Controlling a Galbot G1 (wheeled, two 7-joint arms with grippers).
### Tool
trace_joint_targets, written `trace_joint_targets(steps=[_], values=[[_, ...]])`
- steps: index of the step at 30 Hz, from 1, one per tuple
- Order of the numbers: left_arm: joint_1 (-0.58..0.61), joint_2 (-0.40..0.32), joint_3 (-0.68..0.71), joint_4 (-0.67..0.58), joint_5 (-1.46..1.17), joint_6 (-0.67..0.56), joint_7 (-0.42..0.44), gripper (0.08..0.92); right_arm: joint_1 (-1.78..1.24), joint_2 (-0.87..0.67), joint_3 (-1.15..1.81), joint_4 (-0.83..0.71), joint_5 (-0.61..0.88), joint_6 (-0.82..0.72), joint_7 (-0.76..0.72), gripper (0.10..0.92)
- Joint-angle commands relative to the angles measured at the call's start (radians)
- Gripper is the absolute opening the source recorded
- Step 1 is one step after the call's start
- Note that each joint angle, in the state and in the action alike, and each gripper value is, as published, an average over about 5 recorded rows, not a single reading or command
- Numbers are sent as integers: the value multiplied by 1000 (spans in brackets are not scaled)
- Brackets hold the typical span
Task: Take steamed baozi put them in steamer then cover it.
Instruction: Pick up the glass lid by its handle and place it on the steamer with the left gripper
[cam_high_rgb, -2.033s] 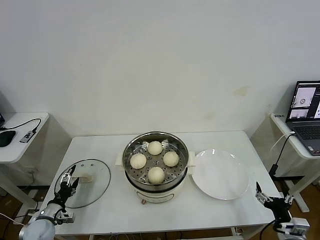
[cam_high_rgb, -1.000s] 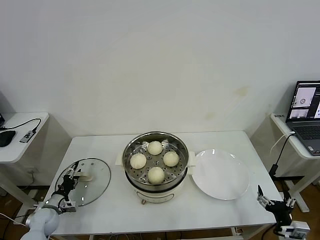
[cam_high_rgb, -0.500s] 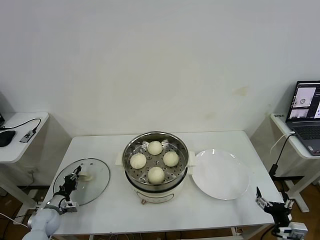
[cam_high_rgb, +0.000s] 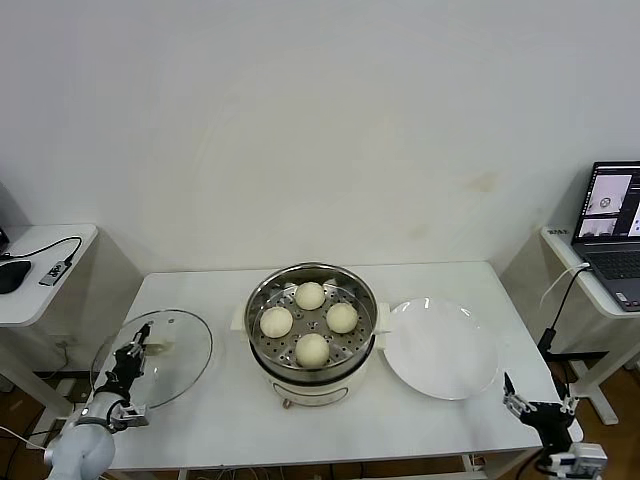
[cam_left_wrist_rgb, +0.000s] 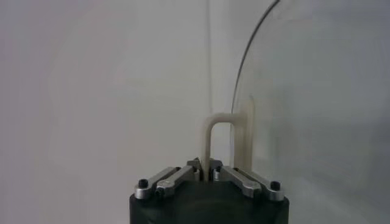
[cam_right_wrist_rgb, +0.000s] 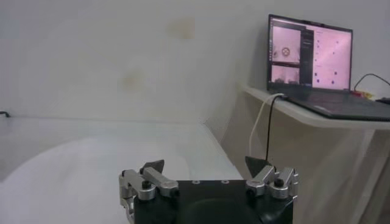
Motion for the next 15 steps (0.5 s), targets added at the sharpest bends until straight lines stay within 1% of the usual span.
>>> trace_joint_targets(steps=[1,5,9,12,15], values=[[245,24,-78,-475,-119,264,43,148,-11,-11,-29,30,-5,0,0,823],[304,48,-106,-588,-147,348,97,148,-19,-14,-48,44,-11,1,0,823],[314,84,-106,-671,-164,404,143,148,-23,-20,-66,47,-21,5,0,823],[306,120,-68,-736,-206,453,174,148,-22,-23,-76,48,-30,8,0,823],[276,162,10,-784,-202,510,180,148,-21,-21,-88,47,-49,14,1,823]])
